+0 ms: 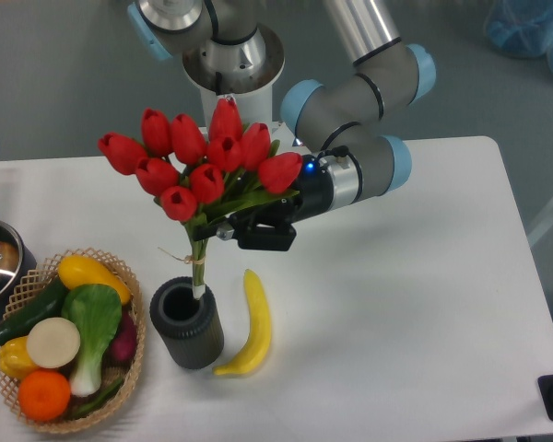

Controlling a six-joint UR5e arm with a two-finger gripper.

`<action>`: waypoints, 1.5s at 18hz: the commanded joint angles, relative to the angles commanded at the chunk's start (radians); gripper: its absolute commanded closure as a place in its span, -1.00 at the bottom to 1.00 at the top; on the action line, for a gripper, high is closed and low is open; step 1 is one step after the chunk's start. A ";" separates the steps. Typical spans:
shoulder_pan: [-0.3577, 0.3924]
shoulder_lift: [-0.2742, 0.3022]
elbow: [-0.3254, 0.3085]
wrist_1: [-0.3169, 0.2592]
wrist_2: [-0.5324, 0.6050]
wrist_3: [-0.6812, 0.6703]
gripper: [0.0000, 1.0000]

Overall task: Insert the flowers into the vase
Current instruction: 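Lower the tulip stems into the grey vase opening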

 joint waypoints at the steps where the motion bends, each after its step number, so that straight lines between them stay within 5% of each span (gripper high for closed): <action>1: -0.005 -0.002 0.000 0.000 0.002 0.012 0.18; 27: -0.022 -0.032 -0.090 0.000 0.020 0.081 0.17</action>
